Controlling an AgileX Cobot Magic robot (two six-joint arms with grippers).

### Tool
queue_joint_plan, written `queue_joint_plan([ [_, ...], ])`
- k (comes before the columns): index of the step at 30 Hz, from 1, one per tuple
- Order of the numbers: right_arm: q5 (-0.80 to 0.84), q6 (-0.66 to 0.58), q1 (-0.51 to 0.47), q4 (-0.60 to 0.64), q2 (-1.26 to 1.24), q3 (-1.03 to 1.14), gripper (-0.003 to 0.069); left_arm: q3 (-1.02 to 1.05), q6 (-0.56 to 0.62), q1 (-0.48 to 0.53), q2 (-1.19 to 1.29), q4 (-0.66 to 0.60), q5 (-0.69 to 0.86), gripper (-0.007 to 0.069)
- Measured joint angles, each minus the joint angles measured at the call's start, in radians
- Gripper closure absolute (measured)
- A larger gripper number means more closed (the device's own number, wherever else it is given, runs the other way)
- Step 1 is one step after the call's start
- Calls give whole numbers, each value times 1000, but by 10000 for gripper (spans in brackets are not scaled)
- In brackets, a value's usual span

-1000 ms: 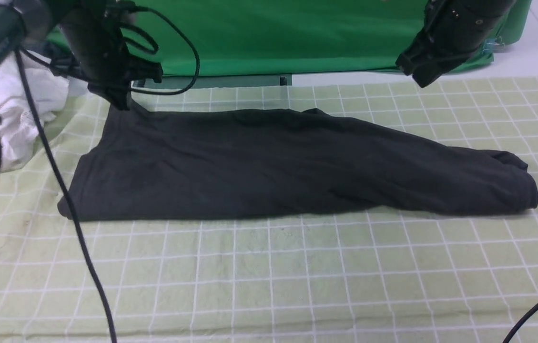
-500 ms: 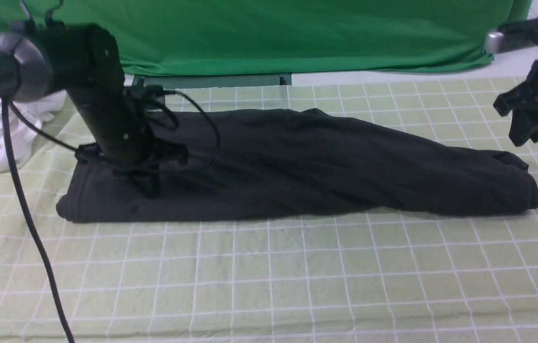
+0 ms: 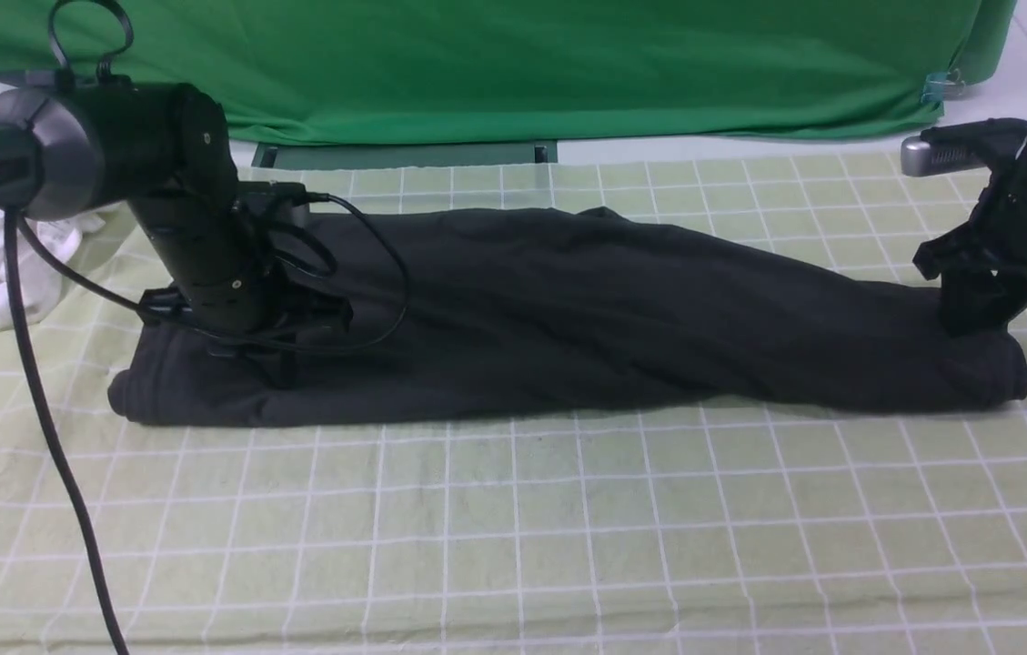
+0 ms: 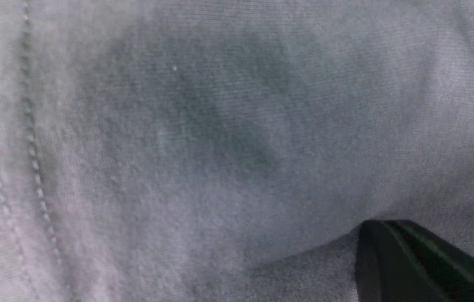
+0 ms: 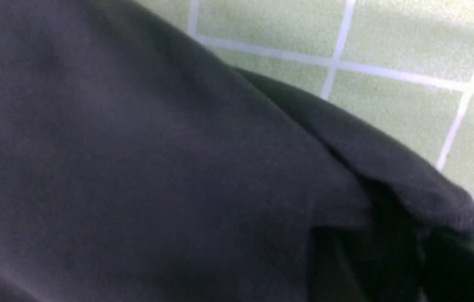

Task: Fold a long-sleeved shirt over a green coffee tablecloth.
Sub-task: 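Pull the folded dark garment lengthwise by its ends to straighten it flat on the table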

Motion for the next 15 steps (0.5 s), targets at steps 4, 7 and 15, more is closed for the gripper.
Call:
queue_joint_plan([
  [4,-1,-30,0,2,0,0,578,1,0,0,0,-1,0,613],
  [7,0,-51,0,4,0,0,631,1,0,0,0,-1,0,613],
  [15,-16,-57,0,-22,-27,-26,631,1,0,0,0,-1,4,613],
])
